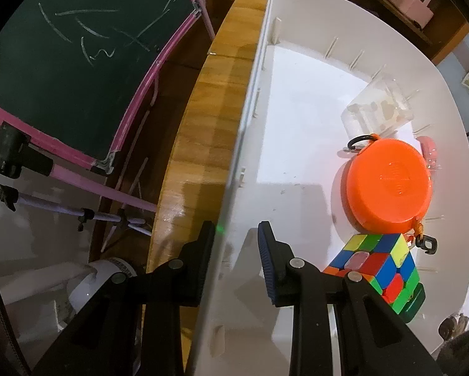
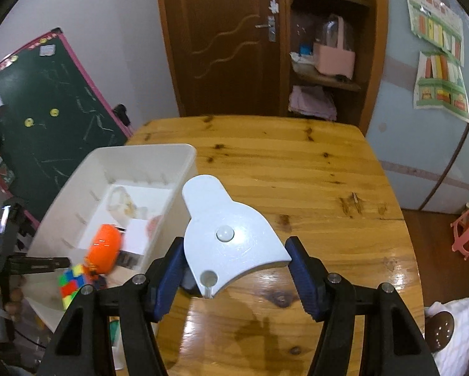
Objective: Organize rigid objects
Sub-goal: 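Carry the white clip into the white bin and release it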
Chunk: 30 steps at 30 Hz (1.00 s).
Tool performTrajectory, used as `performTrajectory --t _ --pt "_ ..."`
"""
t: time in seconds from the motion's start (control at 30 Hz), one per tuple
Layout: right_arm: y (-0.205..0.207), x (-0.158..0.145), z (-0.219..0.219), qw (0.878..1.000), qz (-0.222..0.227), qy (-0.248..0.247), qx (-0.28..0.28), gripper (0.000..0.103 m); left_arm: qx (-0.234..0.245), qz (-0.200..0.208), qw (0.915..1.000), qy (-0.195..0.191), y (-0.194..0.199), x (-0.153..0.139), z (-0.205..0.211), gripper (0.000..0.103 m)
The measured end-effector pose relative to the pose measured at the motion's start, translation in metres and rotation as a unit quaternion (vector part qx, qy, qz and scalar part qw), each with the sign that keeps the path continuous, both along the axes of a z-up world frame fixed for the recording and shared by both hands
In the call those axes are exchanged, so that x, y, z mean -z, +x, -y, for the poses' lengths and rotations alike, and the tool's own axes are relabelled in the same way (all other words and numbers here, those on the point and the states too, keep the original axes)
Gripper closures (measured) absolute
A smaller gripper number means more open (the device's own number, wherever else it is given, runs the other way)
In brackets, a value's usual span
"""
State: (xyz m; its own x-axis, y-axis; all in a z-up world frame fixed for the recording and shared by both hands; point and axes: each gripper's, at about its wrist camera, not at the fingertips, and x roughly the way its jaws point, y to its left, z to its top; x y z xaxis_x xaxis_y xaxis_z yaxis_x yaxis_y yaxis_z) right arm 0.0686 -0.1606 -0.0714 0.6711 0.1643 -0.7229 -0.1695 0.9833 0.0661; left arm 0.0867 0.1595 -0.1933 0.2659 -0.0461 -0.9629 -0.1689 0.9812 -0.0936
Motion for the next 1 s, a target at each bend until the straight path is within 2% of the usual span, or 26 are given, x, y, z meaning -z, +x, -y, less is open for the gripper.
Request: performTrajectory --t 0.27,0.53,1.0 --pt "-0.016 -0.024 -0.035 0.999 0.021 -0.004 -0.032 0.039 0.006 0.008 0.9998 -0.016 0.0 -0.001 -0.001 0.072" --pt "-0.004 -0.03 -0.069 0.998 0.025 -0.008 -0.056 0.039 0.012 0.011 0.9996 -0.024 -0.001 -0.001 -0.003 0.072" --pt "0.076 0.018 -0.119 0.997 -0.031 -0.051 -0.049 0.038 0.016 0.01 0.9995 -0.025 0.0 -0.001 -0.001 0.072"
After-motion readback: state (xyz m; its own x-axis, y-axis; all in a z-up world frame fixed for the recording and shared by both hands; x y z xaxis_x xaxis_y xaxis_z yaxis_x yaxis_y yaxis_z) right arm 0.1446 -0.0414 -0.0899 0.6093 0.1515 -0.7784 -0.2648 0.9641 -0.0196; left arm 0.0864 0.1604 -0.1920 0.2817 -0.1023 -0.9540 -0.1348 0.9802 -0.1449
